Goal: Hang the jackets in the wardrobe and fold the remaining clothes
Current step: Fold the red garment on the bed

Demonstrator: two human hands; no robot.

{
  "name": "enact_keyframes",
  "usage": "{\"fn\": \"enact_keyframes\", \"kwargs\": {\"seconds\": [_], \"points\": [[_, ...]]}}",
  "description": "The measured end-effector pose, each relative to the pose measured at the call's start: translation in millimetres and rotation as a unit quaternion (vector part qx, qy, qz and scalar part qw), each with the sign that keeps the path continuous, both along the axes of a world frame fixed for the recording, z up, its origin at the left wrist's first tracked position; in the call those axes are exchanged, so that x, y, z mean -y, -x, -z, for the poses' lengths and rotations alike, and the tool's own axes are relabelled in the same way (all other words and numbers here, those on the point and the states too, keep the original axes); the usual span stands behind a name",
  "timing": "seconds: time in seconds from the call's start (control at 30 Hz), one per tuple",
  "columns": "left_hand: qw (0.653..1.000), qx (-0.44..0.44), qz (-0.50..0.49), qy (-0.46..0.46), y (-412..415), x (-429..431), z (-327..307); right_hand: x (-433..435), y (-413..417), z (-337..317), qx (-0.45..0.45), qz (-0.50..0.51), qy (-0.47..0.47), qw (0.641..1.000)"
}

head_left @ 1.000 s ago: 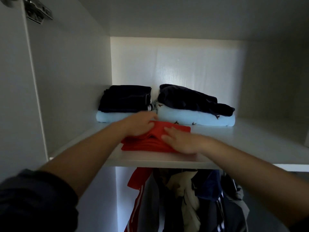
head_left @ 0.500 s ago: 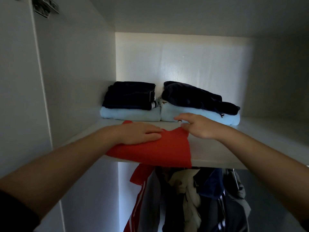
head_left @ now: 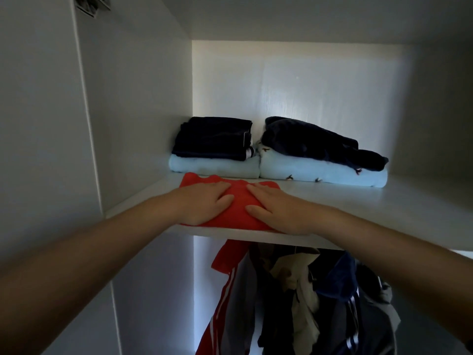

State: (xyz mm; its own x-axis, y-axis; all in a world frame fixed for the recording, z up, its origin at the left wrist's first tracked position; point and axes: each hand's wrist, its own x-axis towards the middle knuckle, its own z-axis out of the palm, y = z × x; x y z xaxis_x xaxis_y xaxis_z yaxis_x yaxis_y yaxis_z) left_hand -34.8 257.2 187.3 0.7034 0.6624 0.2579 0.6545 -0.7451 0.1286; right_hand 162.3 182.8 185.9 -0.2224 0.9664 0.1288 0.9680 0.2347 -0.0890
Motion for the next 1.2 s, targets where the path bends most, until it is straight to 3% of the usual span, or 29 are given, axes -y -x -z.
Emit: {"fn": "enact_keyframes", "kwargs": {"seconds": [0.07, 0.23, 0.53, 0.87, 1.03, 1.2], "points": [[0.999, -0.017, -0.029, -0.010, 6.3, -18.2, 0.3, -24.2, 11.7, 3.1, 0.005, 0.014, -0.008, 1.000], [0.984, -0.058, -0.155, 0.072, 19.6, -71.7, -4.5, -95.6, 48.6, 3.5, 0.024, 0.076, 0.015, 0.997], [0.976, 0.020, -0.187, 0.113, 36.9, -121.1, 5.0, -149.4, 63.9, 6.3, -0.002, 0.079, 0.014, 0.997], [0.963, 0.120, -0.222, -0.093, 40.8, -120.7, 20.9, -149.5, 57.0, 12.9, -0.161, 0.032, -0.182, 0.969], [0.971, 0.126, -0.204, 0.009, 41.0, -125.7, 21.4, -155.0, 59.8, 17.4, -0.101, 0.025, -0.112, 0.988], [0.967, 0.148, -0.206, -0.023, 41.1, -121.8, 18.6, -151.8, 61.5, 15.0, -0.101, 0.045, -0.105, 0.988]]}}
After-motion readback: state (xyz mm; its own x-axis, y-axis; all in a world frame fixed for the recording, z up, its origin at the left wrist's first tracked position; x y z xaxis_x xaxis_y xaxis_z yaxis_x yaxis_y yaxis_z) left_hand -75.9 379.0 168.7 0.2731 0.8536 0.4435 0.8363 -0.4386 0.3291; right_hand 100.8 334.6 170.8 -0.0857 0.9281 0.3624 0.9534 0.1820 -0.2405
